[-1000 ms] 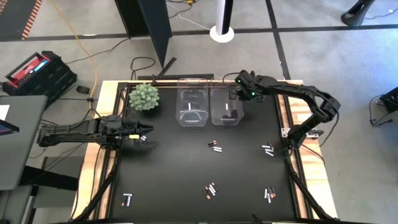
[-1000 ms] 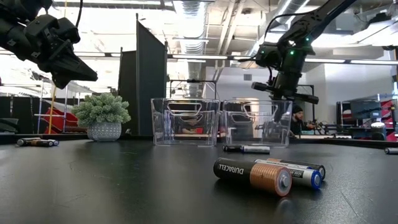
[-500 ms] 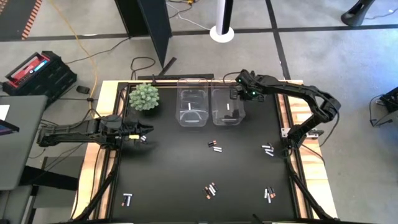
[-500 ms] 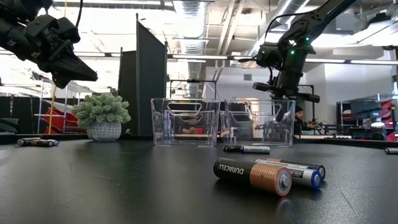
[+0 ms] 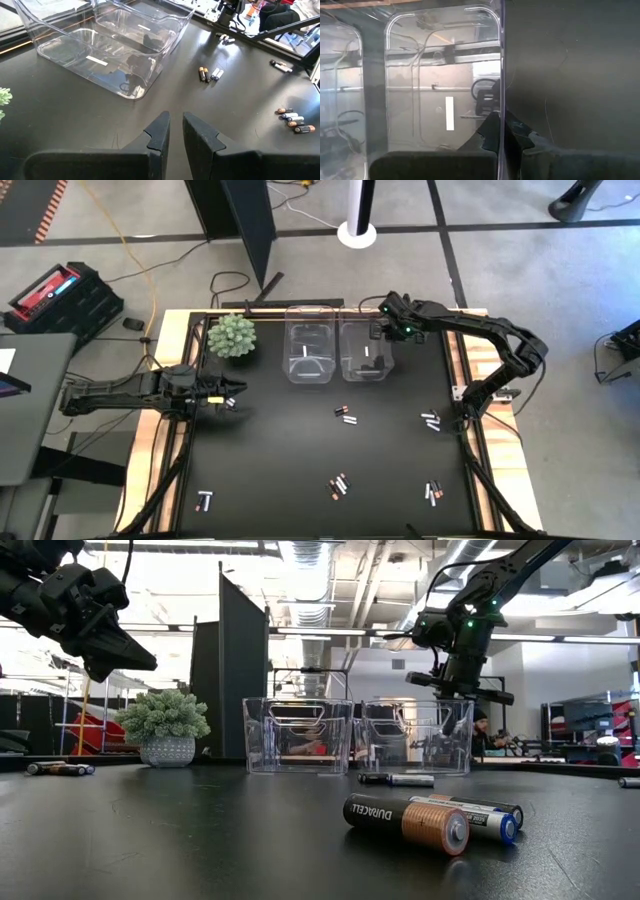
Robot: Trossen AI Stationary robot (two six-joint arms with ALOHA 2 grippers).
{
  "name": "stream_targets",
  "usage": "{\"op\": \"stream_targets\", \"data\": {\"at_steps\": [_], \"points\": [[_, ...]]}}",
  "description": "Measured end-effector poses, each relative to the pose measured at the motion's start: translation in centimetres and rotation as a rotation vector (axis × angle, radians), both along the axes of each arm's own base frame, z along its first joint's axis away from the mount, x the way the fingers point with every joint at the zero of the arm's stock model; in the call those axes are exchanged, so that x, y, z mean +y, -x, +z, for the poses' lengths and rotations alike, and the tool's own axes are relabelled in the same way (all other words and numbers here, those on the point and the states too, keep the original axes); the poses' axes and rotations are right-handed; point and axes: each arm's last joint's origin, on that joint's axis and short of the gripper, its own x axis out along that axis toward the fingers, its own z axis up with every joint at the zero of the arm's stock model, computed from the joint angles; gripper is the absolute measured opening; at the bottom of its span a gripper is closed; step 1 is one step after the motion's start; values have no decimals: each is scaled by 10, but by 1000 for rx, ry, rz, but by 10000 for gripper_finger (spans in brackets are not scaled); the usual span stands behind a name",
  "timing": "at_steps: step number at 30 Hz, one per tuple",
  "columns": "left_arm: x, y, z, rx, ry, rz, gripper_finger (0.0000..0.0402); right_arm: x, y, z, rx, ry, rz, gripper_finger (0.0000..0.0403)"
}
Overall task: Sort batteries
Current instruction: Adjust the right transparent bin, then put the white battery into the right transparent bin
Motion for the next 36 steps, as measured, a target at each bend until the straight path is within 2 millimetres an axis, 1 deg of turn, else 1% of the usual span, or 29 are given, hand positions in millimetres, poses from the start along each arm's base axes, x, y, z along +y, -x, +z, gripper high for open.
{"op": "stream_targets", "data": {"at_steps": [10, 20, 24, 27, 32, 36], "points": [[0, 0, 0, 0, 1, 0, 50, 0, 0, 1, -1, 3, 4, 58], [0, 0, 0, -1, 3, 1, 50, 0, 1, 3, 4, 12, 26, 61], [0, 0, 0, -1, 3, 1, 50, 1, 6, 12, -10, 38, 39, 61], [0, 0, 0, -1, 3, 1, 50, 1, 13, 23, -36, 69, 36, 61], [0, 0, 0, -1, 4, 1, 50, 6, 30, 48, -86, 134, 25, 61], [0, 0, 0, -1, 7, 2, 50, 19, 48, 66, -102, 150, 12, 61]]}}
